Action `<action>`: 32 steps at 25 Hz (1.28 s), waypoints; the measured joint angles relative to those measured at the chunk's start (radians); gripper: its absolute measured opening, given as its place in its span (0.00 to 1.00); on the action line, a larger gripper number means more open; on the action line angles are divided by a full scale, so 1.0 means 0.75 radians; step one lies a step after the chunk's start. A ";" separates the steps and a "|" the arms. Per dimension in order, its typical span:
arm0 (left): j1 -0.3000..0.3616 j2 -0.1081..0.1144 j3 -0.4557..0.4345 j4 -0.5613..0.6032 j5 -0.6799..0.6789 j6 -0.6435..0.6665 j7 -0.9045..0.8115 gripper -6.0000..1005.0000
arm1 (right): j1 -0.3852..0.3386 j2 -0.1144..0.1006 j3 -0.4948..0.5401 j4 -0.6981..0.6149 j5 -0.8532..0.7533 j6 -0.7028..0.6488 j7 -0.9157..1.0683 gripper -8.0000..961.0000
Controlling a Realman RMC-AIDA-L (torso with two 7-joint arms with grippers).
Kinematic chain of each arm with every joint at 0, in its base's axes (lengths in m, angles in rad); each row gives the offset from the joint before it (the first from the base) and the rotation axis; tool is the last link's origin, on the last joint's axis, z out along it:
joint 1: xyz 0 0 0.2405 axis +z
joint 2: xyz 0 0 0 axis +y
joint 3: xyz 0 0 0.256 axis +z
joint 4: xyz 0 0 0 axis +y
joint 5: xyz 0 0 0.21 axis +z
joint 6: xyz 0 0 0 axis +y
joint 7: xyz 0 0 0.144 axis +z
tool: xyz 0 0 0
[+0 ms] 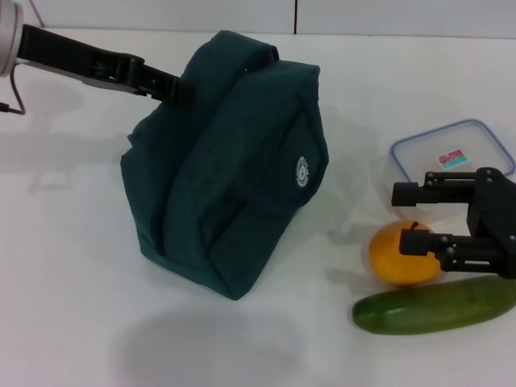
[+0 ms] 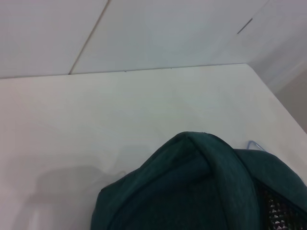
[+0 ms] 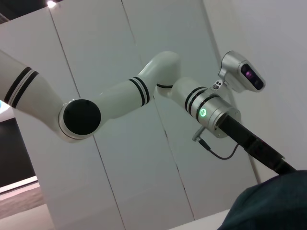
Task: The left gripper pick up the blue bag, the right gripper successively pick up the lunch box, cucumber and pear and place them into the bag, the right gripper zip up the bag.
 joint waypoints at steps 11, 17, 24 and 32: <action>0.009 -0.002 -0.013 -0.029 -0.017 -0.002 -0.044 0.25 | -0.004 0.000 0.000 0.006 0.000 0.004 -0.002 0.63; 0.016 -0.013 -0.014 -0.030 -0.021 -0.002 -0.090 0.07 | -0.004 0.000 0.041 0.041 0.000 0.001 -0.002 0.63; 0.070 -0.014 -0.014 -0.033 -0.121 0.003 -0.156 0.07 | -0.019 0.001 0.124 0.105 0.047 -0.024 -0.002 0.63; 0.140 -0.004 -0.022 -0.094 -0.332 0.003 -0.180 0.07 | -0.026 -0.005 0.279 0.304 0.205 -0.060 0.007 0.63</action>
